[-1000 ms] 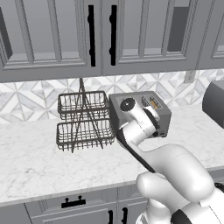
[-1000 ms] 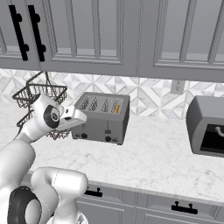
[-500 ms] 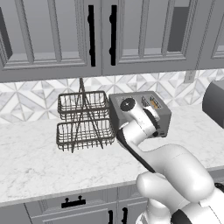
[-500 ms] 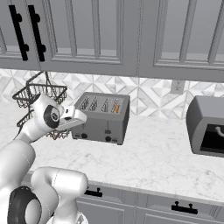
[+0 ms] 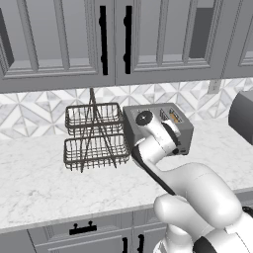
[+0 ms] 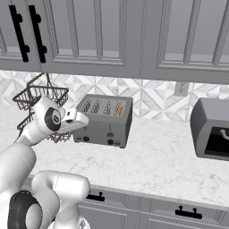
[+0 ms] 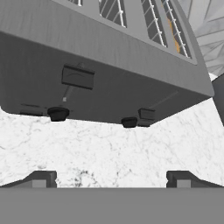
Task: Start the toaster. Once the lever pops up, take the bread to the plate on the dining counter.
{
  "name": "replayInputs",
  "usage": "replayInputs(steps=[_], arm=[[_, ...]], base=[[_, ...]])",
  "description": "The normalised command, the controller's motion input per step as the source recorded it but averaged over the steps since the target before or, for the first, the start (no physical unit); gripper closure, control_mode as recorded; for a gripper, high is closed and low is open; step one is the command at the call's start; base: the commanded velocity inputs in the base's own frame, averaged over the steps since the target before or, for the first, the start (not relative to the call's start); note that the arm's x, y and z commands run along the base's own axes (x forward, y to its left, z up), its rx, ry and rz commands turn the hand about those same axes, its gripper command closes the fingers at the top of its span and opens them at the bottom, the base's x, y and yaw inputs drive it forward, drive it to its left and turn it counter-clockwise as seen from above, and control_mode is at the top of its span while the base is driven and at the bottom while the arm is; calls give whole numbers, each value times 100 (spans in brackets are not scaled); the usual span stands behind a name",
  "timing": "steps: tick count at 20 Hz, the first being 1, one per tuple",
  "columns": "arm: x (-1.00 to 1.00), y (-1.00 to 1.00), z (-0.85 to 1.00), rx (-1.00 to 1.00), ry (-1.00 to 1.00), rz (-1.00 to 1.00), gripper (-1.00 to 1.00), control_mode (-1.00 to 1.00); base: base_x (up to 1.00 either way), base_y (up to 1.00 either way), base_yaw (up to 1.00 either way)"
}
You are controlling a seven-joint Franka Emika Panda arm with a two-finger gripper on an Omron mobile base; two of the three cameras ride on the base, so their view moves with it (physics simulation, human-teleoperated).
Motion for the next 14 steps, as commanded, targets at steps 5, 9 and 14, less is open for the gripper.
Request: replayInputs(steps=[5, 9, 14], arm=[[0, 0, 0, 0, 0, 0, -100, -100], [0, 0, 0, 0, 0, 0, -100, -100], [0, 0, 0, 0, 0, 0, -100, -100]], base=[[0, 0, 0], [0, 0, 0], [0, 0, 0]])
